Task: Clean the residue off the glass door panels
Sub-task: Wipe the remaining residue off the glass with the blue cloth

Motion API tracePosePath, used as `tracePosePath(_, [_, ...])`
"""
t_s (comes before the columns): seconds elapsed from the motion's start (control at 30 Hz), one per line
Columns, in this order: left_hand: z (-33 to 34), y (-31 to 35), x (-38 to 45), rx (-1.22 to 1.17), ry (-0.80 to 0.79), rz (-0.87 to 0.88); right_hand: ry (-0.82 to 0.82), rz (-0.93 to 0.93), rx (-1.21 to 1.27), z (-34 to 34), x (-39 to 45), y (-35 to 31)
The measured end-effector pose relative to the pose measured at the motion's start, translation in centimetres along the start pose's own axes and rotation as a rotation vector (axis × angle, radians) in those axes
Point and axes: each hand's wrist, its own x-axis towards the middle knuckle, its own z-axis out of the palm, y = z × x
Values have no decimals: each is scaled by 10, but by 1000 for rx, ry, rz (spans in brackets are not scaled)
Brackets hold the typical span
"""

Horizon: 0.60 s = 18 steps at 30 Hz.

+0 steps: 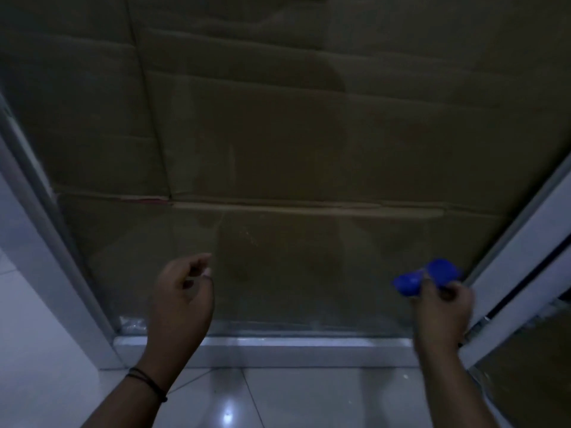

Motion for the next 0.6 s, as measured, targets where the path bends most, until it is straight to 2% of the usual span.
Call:
tracePosePath(0.1, [3,3,1,6,-14,15,125,-105,-204,-10,51,2])
tracePosePath(0.17, [3,3,2,9,-10,28,107,-156,-293,-3,63,1])
tracePosePath(0.27, [2,0,5,21,25,27,61,-268,-317,20,38,-1])
tracePosePath(0.47, [-12,-7,5,15,61,-8,-199,-614,-238,89,-84,-21])
tracePosePath(0.6, [-31,-14,8,32,115,-50,-363,-724,-199,131,-152,-54])
